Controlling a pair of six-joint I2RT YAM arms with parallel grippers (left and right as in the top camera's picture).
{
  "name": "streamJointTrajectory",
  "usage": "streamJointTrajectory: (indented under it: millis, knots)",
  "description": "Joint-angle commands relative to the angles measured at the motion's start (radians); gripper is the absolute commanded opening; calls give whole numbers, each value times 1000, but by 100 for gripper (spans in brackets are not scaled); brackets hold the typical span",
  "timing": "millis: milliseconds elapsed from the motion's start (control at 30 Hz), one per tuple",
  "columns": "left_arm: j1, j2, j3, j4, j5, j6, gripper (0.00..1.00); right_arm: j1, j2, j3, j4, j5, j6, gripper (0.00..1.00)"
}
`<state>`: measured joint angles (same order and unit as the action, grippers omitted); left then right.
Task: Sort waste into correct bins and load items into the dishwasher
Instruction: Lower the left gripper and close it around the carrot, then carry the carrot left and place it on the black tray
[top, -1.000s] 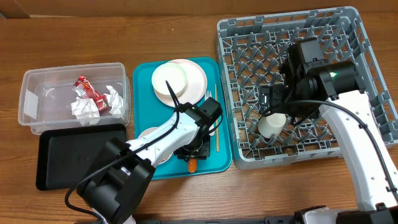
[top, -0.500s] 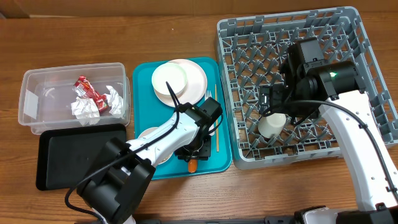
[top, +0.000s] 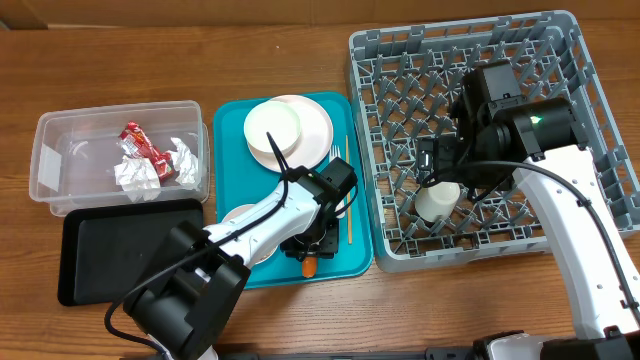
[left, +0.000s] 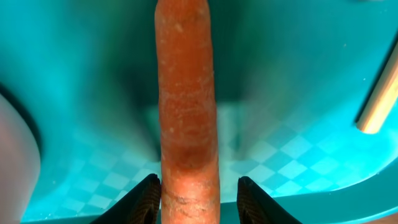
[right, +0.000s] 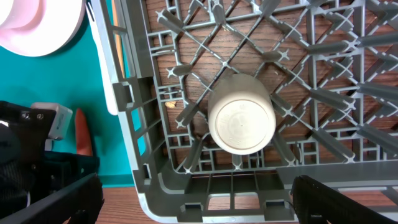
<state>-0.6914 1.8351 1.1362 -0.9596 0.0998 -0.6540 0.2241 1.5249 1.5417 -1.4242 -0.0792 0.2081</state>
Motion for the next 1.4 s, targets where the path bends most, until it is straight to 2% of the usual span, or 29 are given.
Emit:
streamJointTrajectory:
  millis: [0, 100, 267, 333, 367, 433, 700, 767, 933, 1067, 1133, 1367]
  knots:
    - [6, 9, -28, 11, 6, 4, 44, 3, -11, 20, 5, -5, -6, 100]
    - [17, 9, -37, 19, 22, 4, 45, 3, -11, 20, 5, -5, -6, 100]
    - [25, 9, -37, 24, 24, 3, 54, 3, -11, 20, 5, -5, -6, 100]
    - [25, 9, -37, 25, 24, 3, 69, 3, -11, 20, 5, -5, -6, 100]
    - [25, 9, -37, 24, 24, 3, 70, 3, -11, 20, 5, -5, -6, 100]
    - [25, 9, -37, 23, 24, 3, 65, 3, -11, 20, 5, -5, -6, 100]
    - [26, 9, -33, 16, 31, 4, 63, 3, -11, 20, 5, -5, -6, 100]
    - [25, 9, -33, 18, 31, 4, 57, 3, -11, 20, 5, -5, -6, 100]
    - [25, 9, -33, 19, 31, 4, 24, 3, -11, 20, 5, -5, -6, 100]
    - [25, 9, -33, 18, 31, 4, 13, 3, -11, 20, 5, -5, -6, 100]
    - [25, 9, -33, 18, 31, 4, 4, 3, -11, 20, 5, -5, -6, 100]
    - [26, 1, 48, -15, 47, 77, 4, 3, -11, 20, 5, -5, -6, 100]
